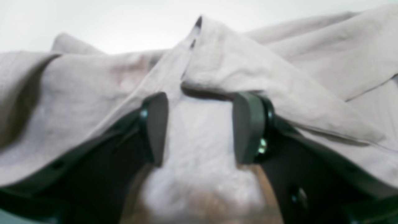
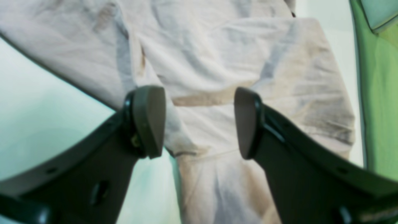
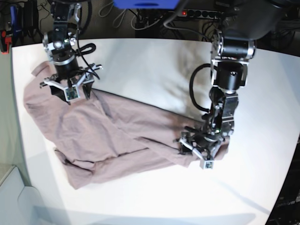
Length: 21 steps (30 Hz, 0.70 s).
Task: Layout the t-shirt on the table in an organized manner, then fold the t-shirt properly
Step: 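Pull the held shirt edges apart with both grippers to spread the shirt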
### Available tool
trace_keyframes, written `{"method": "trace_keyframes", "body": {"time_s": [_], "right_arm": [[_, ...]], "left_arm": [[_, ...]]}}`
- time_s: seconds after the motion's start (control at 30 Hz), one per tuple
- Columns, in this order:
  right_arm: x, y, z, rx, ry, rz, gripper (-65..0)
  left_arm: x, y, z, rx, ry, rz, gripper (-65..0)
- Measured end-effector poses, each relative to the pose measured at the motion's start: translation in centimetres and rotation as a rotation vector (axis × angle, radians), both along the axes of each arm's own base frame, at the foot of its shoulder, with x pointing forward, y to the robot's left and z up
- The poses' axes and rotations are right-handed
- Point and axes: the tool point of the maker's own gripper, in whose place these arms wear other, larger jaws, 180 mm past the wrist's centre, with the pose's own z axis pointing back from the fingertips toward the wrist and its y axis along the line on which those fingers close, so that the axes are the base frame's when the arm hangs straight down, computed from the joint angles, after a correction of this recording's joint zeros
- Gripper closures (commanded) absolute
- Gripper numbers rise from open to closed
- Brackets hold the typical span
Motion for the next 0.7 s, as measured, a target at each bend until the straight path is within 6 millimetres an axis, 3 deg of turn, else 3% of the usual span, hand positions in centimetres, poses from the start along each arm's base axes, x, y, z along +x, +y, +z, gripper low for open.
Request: {"method": "trace_keyframes", "body": {"time_s": [0.33,0.7], "right_arm": [[0.0,0.0,0.0,0.0,0.0,0.0,-35.7],[-0.1,0.0,-0.1,0.0,0.002,0.0,-35.7]], "left_arm": [[0.1,0.0,0.2,0.0,-0.006,0.0,-32.8],[2.0,0.0,2.5,0.001,-0.051,-0.001,-32.8]]}}
